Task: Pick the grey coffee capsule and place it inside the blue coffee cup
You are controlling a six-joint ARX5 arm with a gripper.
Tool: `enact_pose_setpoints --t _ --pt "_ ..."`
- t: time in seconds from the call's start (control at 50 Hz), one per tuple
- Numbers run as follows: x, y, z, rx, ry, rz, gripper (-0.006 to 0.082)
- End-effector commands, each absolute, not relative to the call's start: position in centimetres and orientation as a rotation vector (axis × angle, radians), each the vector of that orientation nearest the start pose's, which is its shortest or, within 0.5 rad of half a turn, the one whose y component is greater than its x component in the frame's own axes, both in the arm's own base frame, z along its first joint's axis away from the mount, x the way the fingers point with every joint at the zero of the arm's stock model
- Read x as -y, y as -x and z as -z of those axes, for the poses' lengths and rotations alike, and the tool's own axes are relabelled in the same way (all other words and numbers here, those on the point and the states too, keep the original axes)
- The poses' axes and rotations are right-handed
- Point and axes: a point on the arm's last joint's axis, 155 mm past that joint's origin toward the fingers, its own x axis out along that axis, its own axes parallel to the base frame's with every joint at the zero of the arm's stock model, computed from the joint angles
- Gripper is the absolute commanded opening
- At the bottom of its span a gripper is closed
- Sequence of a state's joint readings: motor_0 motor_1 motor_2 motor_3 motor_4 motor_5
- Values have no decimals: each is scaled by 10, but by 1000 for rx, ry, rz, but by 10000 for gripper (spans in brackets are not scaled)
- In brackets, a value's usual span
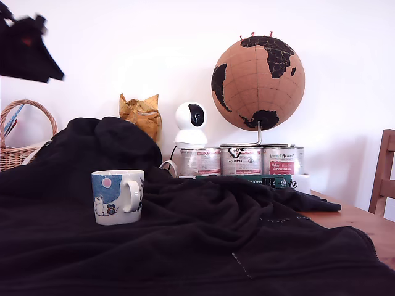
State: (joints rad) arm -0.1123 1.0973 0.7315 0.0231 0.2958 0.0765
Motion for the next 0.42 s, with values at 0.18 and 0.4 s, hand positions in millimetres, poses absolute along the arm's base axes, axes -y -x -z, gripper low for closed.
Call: enact_pose_setpoints --t 0.18,0.4 --pt "66 -352 -239 -334 -33 314 -24" --pt "51 -335 -250 -328 -20 259 -24"
